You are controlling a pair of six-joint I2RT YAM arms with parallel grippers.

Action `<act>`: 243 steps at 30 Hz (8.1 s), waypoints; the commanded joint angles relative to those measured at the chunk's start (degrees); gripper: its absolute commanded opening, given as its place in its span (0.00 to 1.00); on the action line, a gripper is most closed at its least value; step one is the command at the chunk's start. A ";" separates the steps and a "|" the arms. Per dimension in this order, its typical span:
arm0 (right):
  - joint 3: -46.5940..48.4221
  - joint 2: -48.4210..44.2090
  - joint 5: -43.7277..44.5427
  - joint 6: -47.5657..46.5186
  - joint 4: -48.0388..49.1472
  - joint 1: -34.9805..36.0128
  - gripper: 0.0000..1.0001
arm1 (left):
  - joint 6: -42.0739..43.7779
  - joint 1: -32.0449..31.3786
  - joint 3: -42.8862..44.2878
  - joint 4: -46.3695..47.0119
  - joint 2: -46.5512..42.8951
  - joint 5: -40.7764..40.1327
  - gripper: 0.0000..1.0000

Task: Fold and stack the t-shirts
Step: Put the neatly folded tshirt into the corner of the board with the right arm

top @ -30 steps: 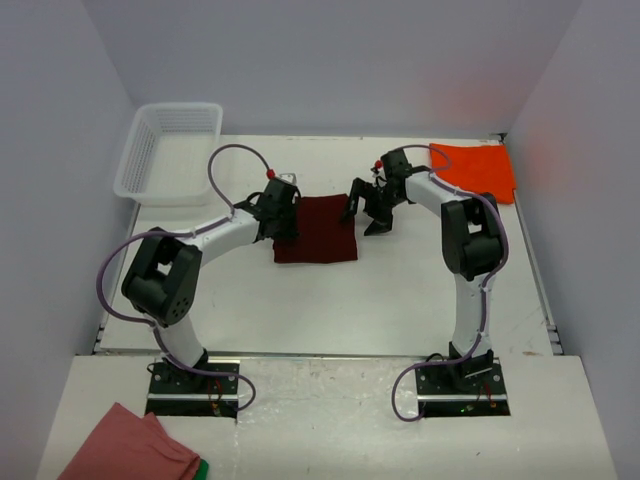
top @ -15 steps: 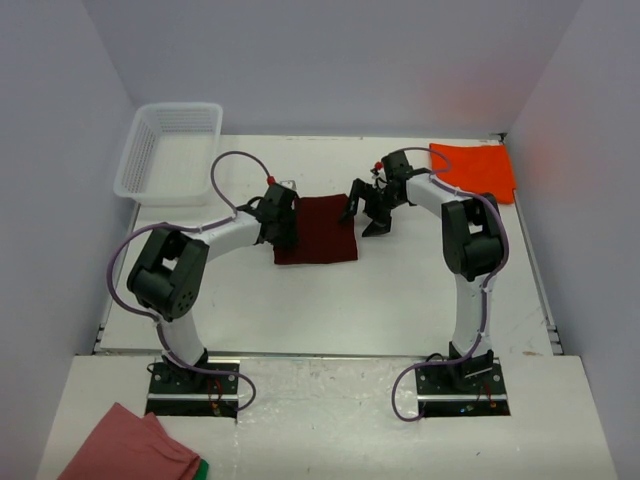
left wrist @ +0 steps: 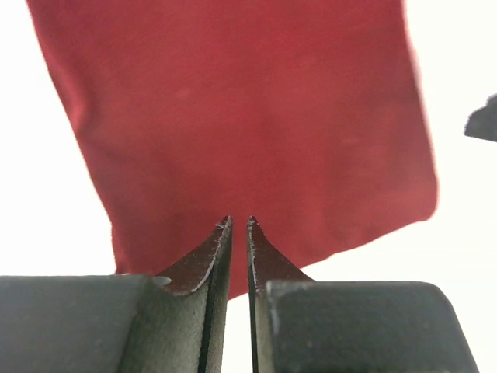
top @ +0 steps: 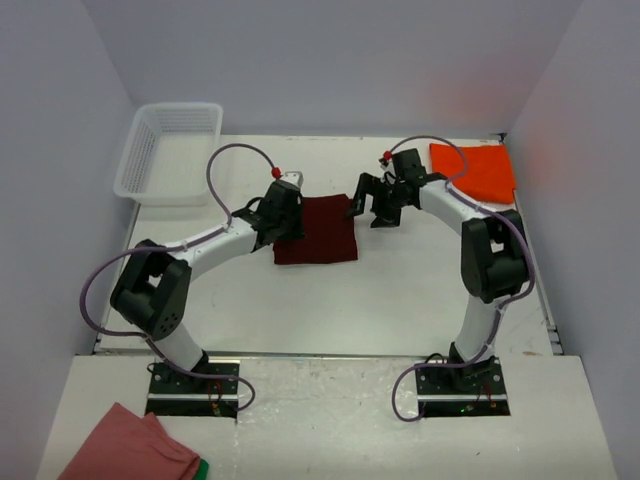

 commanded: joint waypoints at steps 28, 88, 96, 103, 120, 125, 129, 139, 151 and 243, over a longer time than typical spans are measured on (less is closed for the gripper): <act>-16.68 -17.47 8.20 -0.49 5.41 -0.08 0.95 | -5.51 -4.93 -21.38 21.53 1.71 15.29 0.13; -38.39 -9.20 3.89 18.04 30.46 17.59 0.91 | -8.76 -10.47 -32.11 21.97 -12.36 17.22 0.15; -38.84 -6.31 3.98 19.37 31.78 18.55 0.77 | -9.03 -10.47 -32.20 23.29 -12.09 18.98 0.15; -37.70 -5.51 5.12 18.67 28.71 19.87 0.54 | -8.32 -10.47 -31.41 22.85 -11.92 18.72 0.15; -30.85 -8.14 16.18 7.87 16.06 20.75 0.00 | -4.46 -10.47 -28.51 16.44 -13.67 10.82 0.16; -24.09 -9.90 24.62 3.82 7.01 20.75 0.00 | -2.52 -10.56 -26.32 11.61 -17.79 10.45 0.18; -17.58 -10.78 32.78 1.54 0.24 20.66 0.00 | -3.48 -12.13 -25.70 9.24 -22.37 10.72 0.20; 2.02 -4.46 54.22 -1.46 -15.75 19.70 0.00 | -4.37 -14.24 -26.49 9.05 -24.75 12.39 0.22; 26.09 11.09 66.46 -10.42 -20.16 11.53 0.00 | -2.88 -15.04 -27.98 9.67 -24.40 14.67 0.22; 47.11 19.35 71.83 -42.15 -8.03 -11.68 0.00 | -2.43 -15.04 -27.10 16.26 -9.81 19.86 0.22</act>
